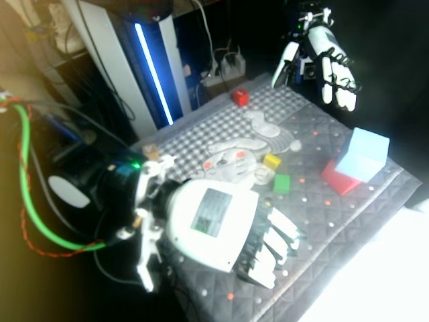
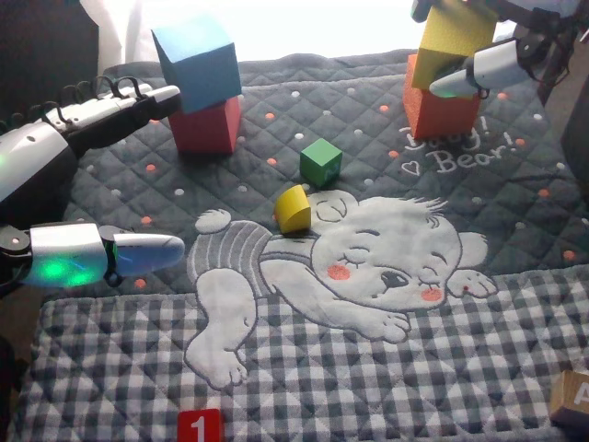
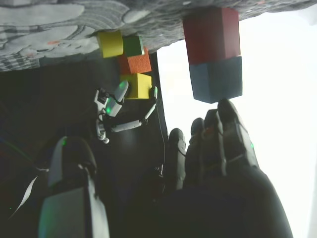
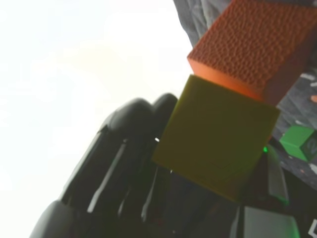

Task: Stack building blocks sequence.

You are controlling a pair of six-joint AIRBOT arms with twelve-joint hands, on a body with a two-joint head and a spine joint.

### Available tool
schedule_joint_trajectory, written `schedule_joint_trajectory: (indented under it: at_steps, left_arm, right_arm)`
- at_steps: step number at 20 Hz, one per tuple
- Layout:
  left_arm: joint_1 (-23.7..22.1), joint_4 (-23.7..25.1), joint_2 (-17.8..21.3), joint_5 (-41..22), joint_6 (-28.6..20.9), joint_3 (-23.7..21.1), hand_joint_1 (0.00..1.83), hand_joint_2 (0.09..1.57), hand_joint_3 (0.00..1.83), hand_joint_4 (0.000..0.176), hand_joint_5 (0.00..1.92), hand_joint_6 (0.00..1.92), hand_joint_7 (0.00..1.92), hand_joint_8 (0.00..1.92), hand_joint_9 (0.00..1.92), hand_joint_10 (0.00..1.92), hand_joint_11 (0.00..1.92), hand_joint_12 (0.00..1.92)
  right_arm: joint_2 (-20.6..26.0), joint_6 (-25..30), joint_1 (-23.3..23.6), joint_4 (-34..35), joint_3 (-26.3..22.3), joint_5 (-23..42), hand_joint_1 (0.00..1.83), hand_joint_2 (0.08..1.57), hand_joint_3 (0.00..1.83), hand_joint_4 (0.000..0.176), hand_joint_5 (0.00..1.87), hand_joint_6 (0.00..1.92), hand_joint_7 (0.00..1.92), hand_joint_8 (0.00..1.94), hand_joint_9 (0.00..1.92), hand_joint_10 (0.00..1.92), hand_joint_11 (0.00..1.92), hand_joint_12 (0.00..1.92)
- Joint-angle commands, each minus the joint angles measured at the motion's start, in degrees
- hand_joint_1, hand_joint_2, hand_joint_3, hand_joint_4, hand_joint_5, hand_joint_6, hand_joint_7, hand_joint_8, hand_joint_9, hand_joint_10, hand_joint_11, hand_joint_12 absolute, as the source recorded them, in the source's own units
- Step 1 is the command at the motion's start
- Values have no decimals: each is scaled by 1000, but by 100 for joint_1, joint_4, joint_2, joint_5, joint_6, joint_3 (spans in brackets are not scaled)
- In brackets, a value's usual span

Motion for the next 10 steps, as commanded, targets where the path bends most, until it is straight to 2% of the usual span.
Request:
schedule_joint_trajectory:
  at_steps: [1,2,3,4,5,6,7,8,9,10]
  left_arm:
    - [-59,3,-11,-683,-43,32,707,966,0,101,188,2,111,3,69,3,0,357]
    - [-59,3,-13,-680,-43,34,707,966,0,101,188,2,111,3,69,3,0,357]
    - [-59,2,-26,-673,-50,46,696,968,0,102,196,2,123,3,87,6,0,422]
    - [-59,1,-39,-672,-72,62,687,974,1,105,202,2,131,3,101,7,0,483]
    - [-60,1,-46,-669,-93,76,684,976,1,99,215,3,143,3,115,7,0,521]
    - [-60,2,-46,-665,-103,80,677,979,1,102,217,2,143,2,111,4,0,523]
    - [-60,2,-46,-657,-109,85,685,979,1,98,222,3,145,2,110,3,0,518]
    - [-59,2,-48,-641,-133,99,694,981,1,99,230,3,148,1,114,2,0,498]
    - [-59,2,-56,-639,-173,116,702,988,2,94,247,4,153,1,124,4,0,520]
    - [-59,2,-63,-637,-193,127,704,994,4,91,251,4,155,2,126,4,0,525]
  right_arm:
    - [22,-22,55,86,27,547,1355,1079,0,0,811,150,1041,915,1161,433,925,1112]
    - [22,-22,54,86,26,547,1355,1079,0,0,811,150,1041,915,1161,433,925,1112]
    - [22,-22,54,86,21,548,1051,1071,0,0,652,29,804,450,980,358,699,1263]
    - [23,-22,54,86,17,548,962,1071,0,0,539,5,702,217,836,288,496,1388]
    - [24,-22,54,86,7,548,916,1057,0,30,390,0,598,68,692,162,311,1376]
    - [24,-22,54,86,-5,549,870,1059,0,43,303,0,542,17,631,90,220,1310]
    - [25,-22,54,86,-10,550,842,1054,0,54,235,0,492,3,586,56,157,1275]
    - [25,-22,54,86,-13,551,826,1051,0,58,136,0,417,0,521,20,112,1283]
    - [25,-22,54,86,-18,553,812,1056,1,70,48,0,308,0,375,3,22,1160]
    - [27,-22,54,86,-22,554,804,1061,2,69,9,0,256,2,286,9,4,982]
